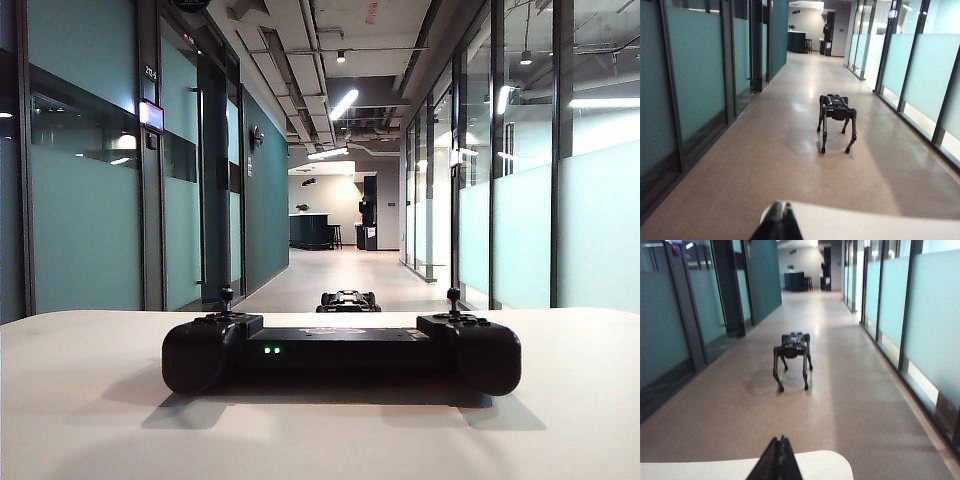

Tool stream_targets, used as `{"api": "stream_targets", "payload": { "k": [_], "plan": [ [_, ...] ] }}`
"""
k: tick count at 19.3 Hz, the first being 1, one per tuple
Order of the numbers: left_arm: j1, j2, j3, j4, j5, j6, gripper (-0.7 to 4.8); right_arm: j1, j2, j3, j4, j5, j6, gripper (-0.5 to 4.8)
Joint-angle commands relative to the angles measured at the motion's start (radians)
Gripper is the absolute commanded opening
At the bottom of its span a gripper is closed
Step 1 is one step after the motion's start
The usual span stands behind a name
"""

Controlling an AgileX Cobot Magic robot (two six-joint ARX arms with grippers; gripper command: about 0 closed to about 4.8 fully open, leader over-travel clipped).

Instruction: Push the left joystick on the remote control sitting on the white table forward to make the robot dog walk in a straight line until it approaches the door.

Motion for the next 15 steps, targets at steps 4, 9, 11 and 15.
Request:
{"api": "stream_targets", "payload": {
  "k": [4, 9, 11, 15],
  "plan": [
    [-0.002, 0.252, 0.199, -0.042, 0.052, -0.006, -0.05, 0.001, 0.255, 0.222, -0.004, -0.086, 0.019, -0.03],
    [-0.002, 0.425, 0.318, -0.081, 0.161, -0.01, -0.05, 0.063, 0.424, 0.37, -0.198, -0.088, 0.104, -0.03],
    [-0.016, 0.488, 0.371, -0.126, 0.183, -0.01, -0.05, 0.123, 0.485, 0.408, -0.266, -0.084, 0.192, -0.04],
    [-0.123, 0.604, 0.472, -0.201, 0.192, -0.007, -0.05, 0.256, 0.579, 0.426, -0.278, -0.052, 0.216, -0.04]
  ]
}}
